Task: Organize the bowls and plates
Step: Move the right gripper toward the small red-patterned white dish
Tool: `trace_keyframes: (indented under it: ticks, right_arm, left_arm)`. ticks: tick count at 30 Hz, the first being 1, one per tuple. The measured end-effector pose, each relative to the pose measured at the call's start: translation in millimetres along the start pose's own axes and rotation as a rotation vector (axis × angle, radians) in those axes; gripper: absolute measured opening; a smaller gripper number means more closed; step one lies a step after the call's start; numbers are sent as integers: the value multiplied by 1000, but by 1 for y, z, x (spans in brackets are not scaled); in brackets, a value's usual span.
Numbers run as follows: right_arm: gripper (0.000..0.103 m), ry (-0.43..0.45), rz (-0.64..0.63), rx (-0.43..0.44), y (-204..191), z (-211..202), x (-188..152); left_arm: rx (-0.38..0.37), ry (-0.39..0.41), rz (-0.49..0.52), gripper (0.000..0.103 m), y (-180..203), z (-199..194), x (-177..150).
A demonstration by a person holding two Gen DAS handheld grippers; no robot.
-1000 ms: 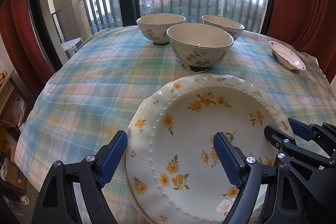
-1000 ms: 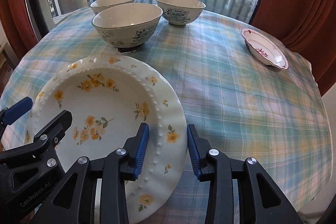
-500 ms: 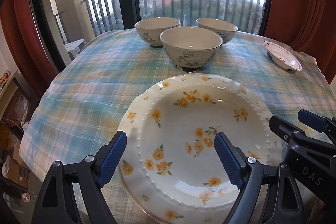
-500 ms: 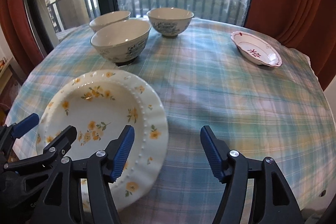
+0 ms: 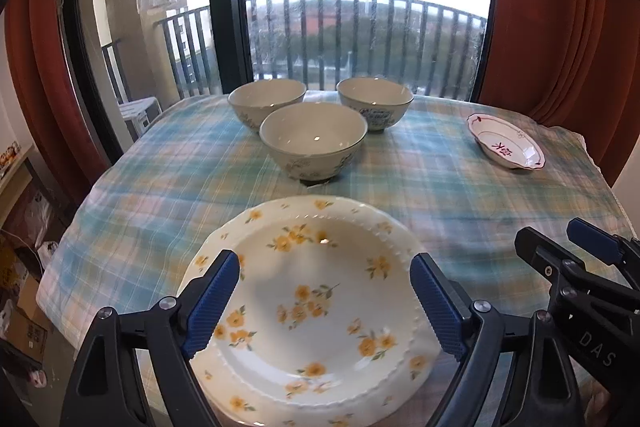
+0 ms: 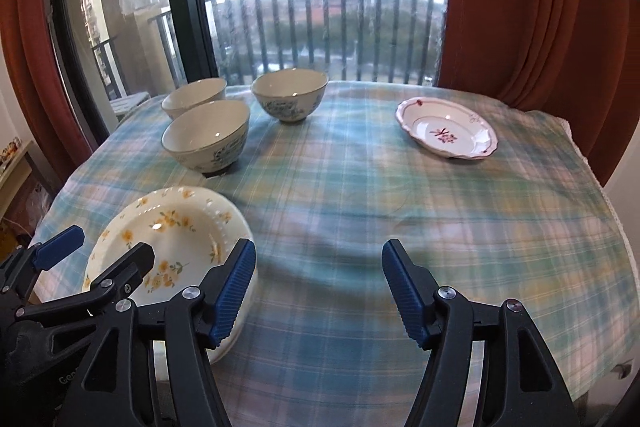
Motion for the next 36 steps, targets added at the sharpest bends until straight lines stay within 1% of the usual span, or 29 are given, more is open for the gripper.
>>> trace_keyframes:
  ticks: [4, 9, 14, 16, 18, 21, 24, 26, 27, 30, 32, 34, 36]
  right_arm:
    - [69, 38, 25, 14, 23, -4, 13]
    - [69, 86, 27, -24, 55, -4, 34]
    - [69, 106, 61, -36, 85, 4, 53]
    - [69, 109, 69, -27, 96, 11, 61]
    - [69, 115, 82, -28, 107, 18, 69]
    - [69, 119, 94, -41, 119, 27, 81]
    - [70, 117, 106, -60, 134, 37, 96]
    - [73, 118, 108, -61, 142, 41, 106]
    - [75, 125, 107, -61, 145, 43, 111]
    - [77, 142, 95, -77, 154, 50, 125]
    - [80, 148, 93, -67, 160, 59, 137]
    - [85, 136, 102, -67, 167, 71, 145]
    - [86, 115, 122, -56, 175, 85, 149]
  left_arm:
    - [1, 17, 23, 89, 20, 2, 14]
    - [0, 43, 70, 89, 54, 9, 35]
    - [4, 80, 99, 89, 85, 21, 56]
    - [1, 77, 113, 89, 98, 29, 64]
    - [-5, 78, 139, 89, 112, 38, 74]
    - [4, 103, 173, 89, 133, 50, 92]
    - [-27, 95, 175, 88, 150, 64, 106]
    - [-53, 99, 175, 88, 159, 70, 114]
    - [-55, 105, 174, 88, 164, 74, 118]
    - [-63, 111, 174, 88, 175, 84, 131]
    - [-65, 115, 166, 88, 182, 92, 141]
    - [-63, 109, 151, 88, 186, 104, 148]
    - [-63, 95, 135, 87, 191, 117, 154]
Point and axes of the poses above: each gripper's, at about its wrist camera, not at the fingertips, and z roughly the way its jaws point, y to its right, x to its top, the point moved 7 cm from there along z, roughly the way its jaws point, and after that the axes turned 7 degrees about -x, right-handed, at the moved point
